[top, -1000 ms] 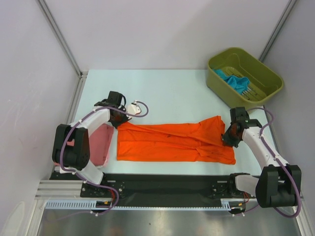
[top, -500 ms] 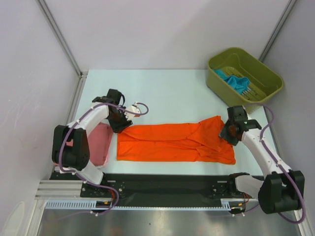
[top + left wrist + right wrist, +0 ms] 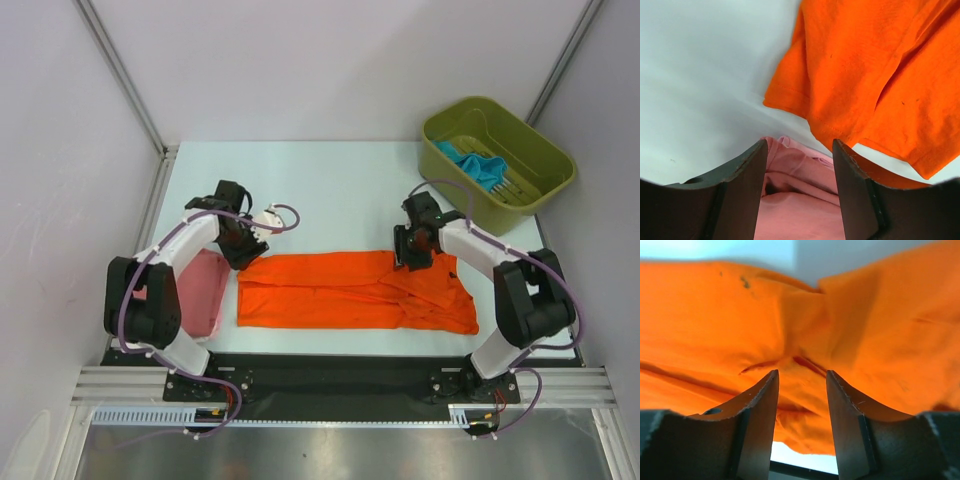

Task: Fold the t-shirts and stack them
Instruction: Fold the tshirt

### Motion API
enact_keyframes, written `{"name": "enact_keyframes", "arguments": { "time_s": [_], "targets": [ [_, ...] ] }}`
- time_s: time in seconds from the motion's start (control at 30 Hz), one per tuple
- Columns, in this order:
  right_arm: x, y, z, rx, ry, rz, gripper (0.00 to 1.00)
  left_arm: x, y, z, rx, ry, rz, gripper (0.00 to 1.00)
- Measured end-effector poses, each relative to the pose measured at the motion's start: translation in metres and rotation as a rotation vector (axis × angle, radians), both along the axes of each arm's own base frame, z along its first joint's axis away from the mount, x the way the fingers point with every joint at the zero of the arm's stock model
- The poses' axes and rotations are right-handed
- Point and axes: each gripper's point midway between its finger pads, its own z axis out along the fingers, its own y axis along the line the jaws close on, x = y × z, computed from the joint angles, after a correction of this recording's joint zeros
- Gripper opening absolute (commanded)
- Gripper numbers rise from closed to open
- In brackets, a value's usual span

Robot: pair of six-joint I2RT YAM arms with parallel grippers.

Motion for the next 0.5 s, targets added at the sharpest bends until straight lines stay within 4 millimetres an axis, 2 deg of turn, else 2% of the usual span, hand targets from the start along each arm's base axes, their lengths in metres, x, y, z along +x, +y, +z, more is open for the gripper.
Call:
{"name": "enact_keyframes", "arguments": {
  "time_s": [0.1,0.2,0.23,0.27,0.5],
  "targets": [
    [0.001,0.009,-0.01,-0.014,0.025,0.054,0.46,-0.003,0.001,-0.007,0.009,0.016,0.009,0.6],
    [0.001,0.013,-0.014,-0.021,0.028,0.085,0.19,-0.003,0.0,-0.008,0.007,0.016,0.013,0.6],
    [0.001,0.014,-0.015,-0.02,0.031,0.087,0.06,-0.003,0.0,-0.008,0.007,0.014,0.013,0.6],
    [0.0,0.014,-0.015,-0.023,0.029,0.094,0.0,-0.003,0.0,-0.008,0.006,0.014,0.014,0.6],
    [-0.016,0.026,-0.016,-0.058,0.05,0.151,0.0,-0.001,-0.003,-0.005,-0.001,0.014,0.018,0.6]
  ]
}}
